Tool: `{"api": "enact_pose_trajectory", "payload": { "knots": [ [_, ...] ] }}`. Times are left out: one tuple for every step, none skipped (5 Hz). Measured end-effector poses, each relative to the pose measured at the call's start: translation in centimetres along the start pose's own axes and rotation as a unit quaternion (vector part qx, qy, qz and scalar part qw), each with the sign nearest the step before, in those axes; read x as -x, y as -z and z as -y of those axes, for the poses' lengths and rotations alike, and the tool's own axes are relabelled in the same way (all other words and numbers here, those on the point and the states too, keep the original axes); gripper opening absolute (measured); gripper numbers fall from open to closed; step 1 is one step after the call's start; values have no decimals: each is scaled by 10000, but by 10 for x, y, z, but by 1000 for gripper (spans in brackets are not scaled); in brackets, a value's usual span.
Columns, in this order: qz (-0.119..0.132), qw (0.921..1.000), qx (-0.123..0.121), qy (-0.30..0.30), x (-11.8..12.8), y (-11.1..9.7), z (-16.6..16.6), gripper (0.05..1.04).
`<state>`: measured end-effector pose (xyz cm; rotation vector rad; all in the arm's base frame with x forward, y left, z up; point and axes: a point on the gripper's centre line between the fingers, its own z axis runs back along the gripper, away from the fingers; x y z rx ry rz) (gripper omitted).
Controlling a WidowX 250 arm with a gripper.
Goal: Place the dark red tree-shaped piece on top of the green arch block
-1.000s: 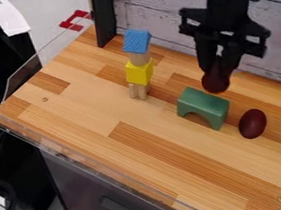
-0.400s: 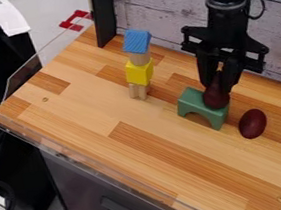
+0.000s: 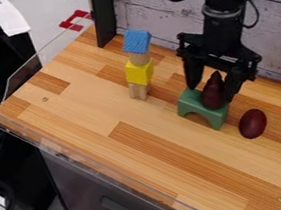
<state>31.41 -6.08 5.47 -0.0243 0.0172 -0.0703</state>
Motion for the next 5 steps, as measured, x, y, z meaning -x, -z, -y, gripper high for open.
{"api": "enact_pose_trajectory", "payload": {
  "knots": [
    [393,9990,-125,-173,4,-30,-5,1000],
    [693,9968,-244,-306,13,-61,-10,1000],
    [708,9954,-347,-535,26,-83,-24,1000],
    [455,9934,-289,-1015,37,-82,-49,999],
    [140,9882,-146,-1515,49,-80,-67,999]
  ]
}}
